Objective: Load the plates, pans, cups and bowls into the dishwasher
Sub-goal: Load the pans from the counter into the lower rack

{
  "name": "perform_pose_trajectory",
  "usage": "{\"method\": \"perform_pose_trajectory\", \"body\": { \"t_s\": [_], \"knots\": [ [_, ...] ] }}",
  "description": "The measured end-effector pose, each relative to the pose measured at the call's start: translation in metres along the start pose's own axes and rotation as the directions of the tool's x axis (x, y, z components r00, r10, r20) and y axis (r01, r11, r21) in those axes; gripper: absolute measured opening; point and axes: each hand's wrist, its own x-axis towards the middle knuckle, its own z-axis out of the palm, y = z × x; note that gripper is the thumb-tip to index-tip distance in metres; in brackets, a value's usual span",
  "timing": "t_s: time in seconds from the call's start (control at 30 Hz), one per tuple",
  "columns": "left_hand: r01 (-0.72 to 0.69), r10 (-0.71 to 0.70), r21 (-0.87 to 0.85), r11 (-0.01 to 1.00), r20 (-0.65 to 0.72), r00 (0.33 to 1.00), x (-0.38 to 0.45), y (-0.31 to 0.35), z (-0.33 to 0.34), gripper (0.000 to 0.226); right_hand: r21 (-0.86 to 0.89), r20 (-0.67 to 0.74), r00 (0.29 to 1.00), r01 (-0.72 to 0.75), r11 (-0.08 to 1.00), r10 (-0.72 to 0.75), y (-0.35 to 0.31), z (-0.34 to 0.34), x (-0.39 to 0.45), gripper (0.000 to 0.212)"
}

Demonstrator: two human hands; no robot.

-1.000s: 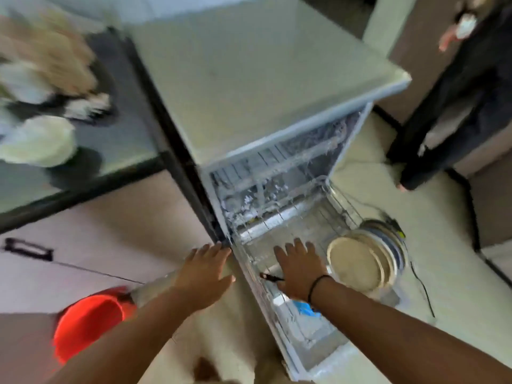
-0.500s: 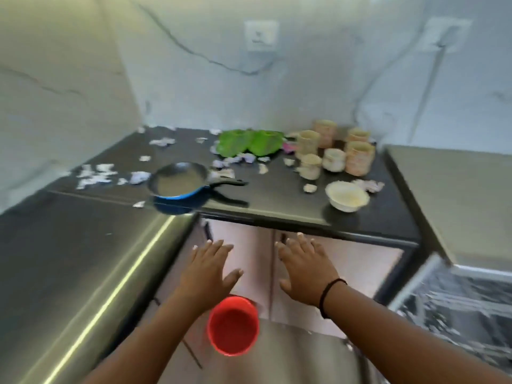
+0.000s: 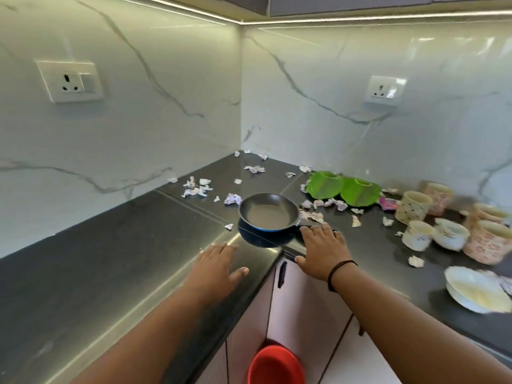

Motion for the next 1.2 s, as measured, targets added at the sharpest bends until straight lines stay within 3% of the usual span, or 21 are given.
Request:
{"method": "perform_pose_trajectory", "body": {
  "t_s": [0.2, 0.37, 0.47, 0.6, 0.8, 0.97, 1.1, 1.2],
  "knots": [
    [0.092, -0.083, -0.187, 0.978, 0.051, 0.995, 0.076, 0.0, 0.001, 0.061, 0.068, 0.021, 0.998, -0.057, 0.996, 0.055, 0.034, 0.016, 0.071, 0.06],
    [0.295, -0.268, -0.46, 0.838, 0.124, 0.955, 0.155, 0.014, 0.013, 0.061, 0.081, 0.228, 0.965, -0.152, 0.985, 0.131, 0.071, 0.038, 0.118, 0.048],
    [0.423, -0.402, -0.604, 0.675, 0.18, 0.898, 0.193, 0.016, 0.023, 0.059, 0.228, 0.33, 0.939, -0.177, 0.957, 0.095, 0.086, 0.048, 0.138, 0.026],
    [0.507, -0.579, -0.777, 0.373, 0.232, 0.782, 0.224, 0.015, 0.036, 0.051, 0.479, 0.416, 0.909, -0.243, 0.844, 0.026, 0.092, 0.057, 0.159, 0.043],
    [0.553, -0.586, -0.811, 0.192, 0.357, 0.727, 0.238, 0.002, 0.049, 0.008, 0.597, 0.609, 0.792, -0.415, 0.686, -0.05, 0.078, 0.062, 0.165, 0.043],
    [0.499, -0.625, -0.864, 0.07, 0.352, 0.696, 0.246, -0.005, 0.052, 0.017, 0.685, 0.535, 0.845, -0.447, 0.576, 0.019, 0.071, 0.05, 0.154, 0.051],
    [0.405, -0.57, -0.914, -0.031, 0.349, 0.744, 0.251, 0.01, 0.05, 0.023, 0.7, 0.448, 0.886, -0.429, 0.571, 0.117, 0.075, 0.025, 0.134, 0.046],
    [0.367, -0.483, -0.919, -0.142, 0.388, 0.785, 0.26, 0.039, 0.044, 0.008, 0.696, 0.376, 0.895, -0.443, 0.565, 0.238, 0.085, 0.014, 0.108, 0.032]
  ]
}}
